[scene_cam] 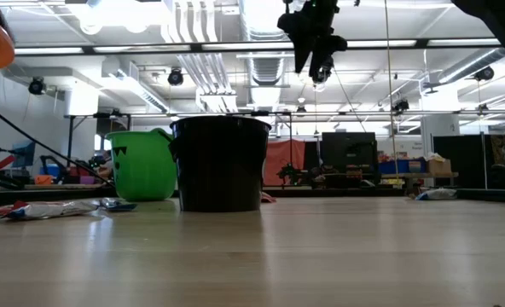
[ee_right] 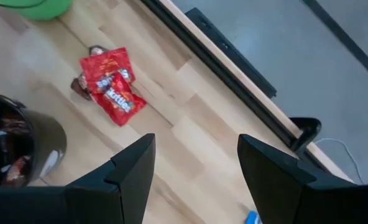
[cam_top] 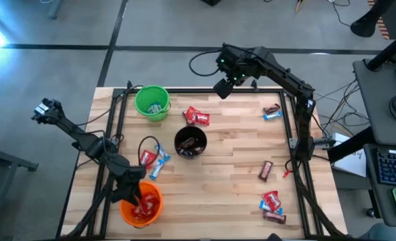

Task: Sort candy
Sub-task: Put the red candy pack into the orange bucket

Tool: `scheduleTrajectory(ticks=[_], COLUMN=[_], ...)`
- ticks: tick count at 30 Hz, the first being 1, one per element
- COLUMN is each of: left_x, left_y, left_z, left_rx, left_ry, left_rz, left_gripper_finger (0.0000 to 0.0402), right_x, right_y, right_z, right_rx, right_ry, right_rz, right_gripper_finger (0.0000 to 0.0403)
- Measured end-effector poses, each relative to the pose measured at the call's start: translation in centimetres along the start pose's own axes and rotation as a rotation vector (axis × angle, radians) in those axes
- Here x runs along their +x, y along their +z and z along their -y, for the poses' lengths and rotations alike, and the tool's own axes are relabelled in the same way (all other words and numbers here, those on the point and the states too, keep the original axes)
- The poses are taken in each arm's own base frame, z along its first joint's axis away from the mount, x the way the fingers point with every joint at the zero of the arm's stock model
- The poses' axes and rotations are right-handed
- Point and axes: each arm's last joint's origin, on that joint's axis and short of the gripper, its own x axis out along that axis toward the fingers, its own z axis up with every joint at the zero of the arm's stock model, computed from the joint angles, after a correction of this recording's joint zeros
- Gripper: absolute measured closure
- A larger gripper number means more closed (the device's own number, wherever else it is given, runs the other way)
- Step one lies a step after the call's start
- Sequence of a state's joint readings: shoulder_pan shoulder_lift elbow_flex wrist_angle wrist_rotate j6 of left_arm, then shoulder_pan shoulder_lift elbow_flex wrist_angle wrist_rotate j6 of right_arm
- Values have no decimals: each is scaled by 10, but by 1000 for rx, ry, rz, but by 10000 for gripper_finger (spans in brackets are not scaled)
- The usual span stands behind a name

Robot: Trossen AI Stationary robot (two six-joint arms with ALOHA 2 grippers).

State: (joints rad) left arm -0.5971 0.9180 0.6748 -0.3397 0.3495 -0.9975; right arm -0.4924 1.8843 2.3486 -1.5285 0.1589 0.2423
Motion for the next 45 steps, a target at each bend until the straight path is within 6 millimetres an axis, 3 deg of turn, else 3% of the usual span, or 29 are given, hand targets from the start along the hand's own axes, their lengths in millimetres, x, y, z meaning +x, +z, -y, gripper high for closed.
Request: scheduleTrajectory(ticks=[4,9,18,24,32,40,45], left_x=[-1,-11,-71,-108,-142,-159,-166], left_y=[4,12,29,27,18,11,16], left_z=[5,12,46,63,66,66,71], left_rx=[98,237,523,558,556,498,470], left_ry=[16,184,745,872,966,903,963], left_rz=[26,148,402,438,540,669,836], left_gripper_finger=[209,221,270,310,347,345,340], right_x=[0,-4,6,46,109,145,172], right_y=[-3,-4,-6,-15,-6,-9,-25], right_z=[5,10,17,20,15,13,17], right_rx=[7,72,188,214,315,363,385], right_ry=[-30,-71,-206,-242,36,229,329], right_rz=[-39,-14,-16,-140,-40,-3,-99], right_gripper_finger=[181,181,181,181,181,181,181])
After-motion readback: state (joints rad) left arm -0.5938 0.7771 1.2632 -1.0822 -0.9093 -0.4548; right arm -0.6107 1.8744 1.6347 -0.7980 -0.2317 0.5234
